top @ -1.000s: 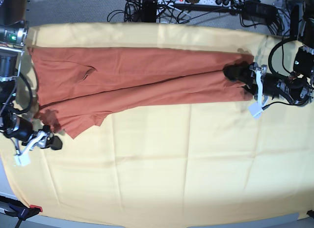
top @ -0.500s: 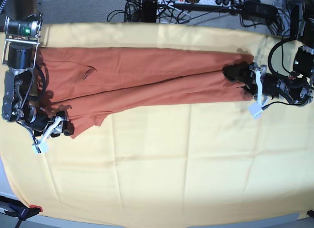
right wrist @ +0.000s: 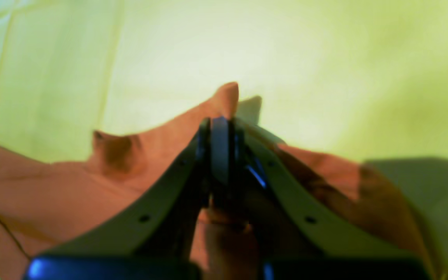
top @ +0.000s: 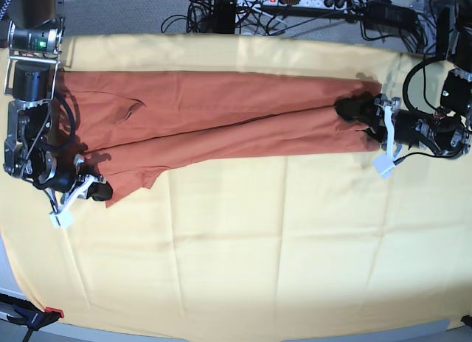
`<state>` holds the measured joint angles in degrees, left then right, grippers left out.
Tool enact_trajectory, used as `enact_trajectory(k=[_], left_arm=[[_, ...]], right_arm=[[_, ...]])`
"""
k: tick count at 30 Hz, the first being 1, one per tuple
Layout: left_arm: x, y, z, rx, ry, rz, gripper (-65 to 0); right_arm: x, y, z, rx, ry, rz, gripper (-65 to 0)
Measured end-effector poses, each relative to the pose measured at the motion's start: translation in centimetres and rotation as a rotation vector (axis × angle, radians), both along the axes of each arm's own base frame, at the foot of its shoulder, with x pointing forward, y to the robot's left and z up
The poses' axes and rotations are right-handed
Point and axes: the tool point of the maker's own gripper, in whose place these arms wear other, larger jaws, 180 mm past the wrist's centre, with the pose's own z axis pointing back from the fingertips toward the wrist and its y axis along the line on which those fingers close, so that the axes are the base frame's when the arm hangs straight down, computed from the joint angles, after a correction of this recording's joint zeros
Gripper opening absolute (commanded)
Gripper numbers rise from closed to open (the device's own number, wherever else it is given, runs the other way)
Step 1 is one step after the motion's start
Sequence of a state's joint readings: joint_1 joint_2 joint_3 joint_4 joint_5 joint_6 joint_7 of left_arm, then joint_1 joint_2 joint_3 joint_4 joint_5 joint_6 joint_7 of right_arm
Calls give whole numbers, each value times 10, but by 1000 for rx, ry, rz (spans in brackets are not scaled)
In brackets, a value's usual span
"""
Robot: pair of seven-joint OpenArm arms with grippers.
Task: Fold the T-shirt properly
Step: 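Pull the folded corner with the right gripper to align the fold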
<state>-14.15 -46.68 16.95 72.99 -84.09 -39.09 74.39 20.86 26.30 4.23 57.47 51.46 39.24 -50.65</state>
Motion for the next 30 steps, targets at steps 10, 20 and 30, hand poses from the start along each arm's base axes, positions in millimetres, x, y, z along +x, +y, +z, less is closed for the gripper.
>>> enact_trajectory(k=[10,20,30], left_arm=[[0,0,0,-2,-3,-3,-368],[0,0,0,-1,-4,-5,-368],[0,0,0,-1,-4,-5,-368]], right_arm=[[-10,13,10,51,65,72,-650],[-43,28,37,52,23,201,-650],[-95,19,33,-81,45,302,-650]])
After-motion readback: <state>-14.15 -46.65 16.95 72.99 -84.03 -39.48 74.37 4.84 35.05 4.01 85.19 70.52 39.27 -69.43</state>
